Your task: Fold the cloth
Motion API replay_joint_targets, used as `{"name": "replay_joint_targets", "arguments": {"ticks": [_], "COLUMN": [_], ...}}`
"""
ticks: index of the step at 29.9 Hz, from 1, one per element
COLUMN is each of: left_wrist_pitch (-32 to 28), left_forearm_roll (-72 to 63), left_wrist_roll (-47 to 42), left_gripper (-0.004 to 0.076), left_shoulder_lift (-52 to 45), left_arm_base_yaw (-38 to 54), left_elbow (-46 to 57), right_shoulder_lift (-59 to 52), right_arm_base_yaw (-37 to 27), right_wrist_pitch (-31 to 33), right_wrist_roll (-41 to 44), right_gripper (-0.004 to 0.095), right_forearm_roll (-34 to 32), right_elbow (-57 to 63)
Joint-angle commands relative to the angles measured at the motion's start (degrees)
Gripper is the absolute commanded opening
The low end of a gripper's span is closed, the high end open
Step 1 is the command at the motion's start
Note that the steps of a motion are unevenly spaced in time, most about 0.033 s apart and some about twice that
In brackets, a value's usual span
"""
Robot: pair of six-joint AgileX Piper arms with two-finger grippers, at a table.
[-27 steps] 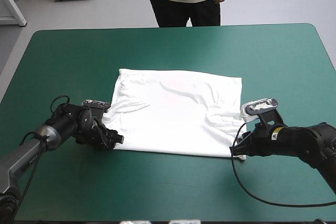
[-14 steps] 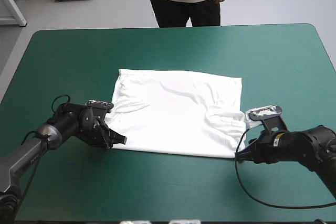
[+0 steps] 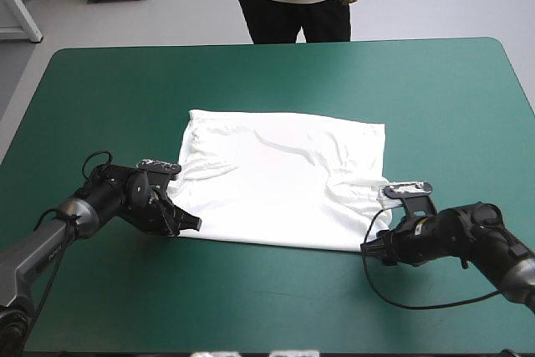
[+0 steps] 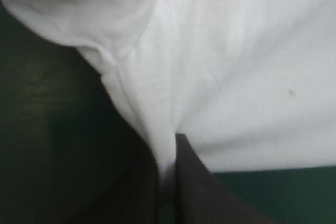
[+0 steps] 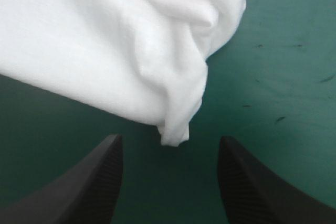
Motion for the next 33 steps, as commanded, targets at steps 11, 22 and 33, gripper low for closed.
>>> {"name": "replay_joint_targets", "arguments": {"ticks": [11,22,33], "left_wrist_pitch": [2.69,1.19,5.68], "left_forearm_roll": [2.56,2.93,2.93], "left_wrist_roll": [0.31,0.55,0.93], "left_gripper": [-0.0009,-0.0009,-0.0009], "left_shoulder_lift": [-0.85,-2.69,-8.24], "left_arm_base_yaw": [0.06,0.06,0.06], "left_elbow": [-0.19,-0.32,-0.56], "right_shoulder_lift": [9.33,8.81,-5.61], "right_arm_base_yaw": [0.11,0.11,0.11], "right_wrist_pitch": [-5.41,-0.72,9.52], "right_wrist_roll": [-6.52,-10.91,-5.25], "right_gripper": [0.0341,-0.0016,-0.0017], "right_forearm_roll": [5.38,5.87,-0.62], "right_elbow": [-1.21,-1.21,-1.18]}}
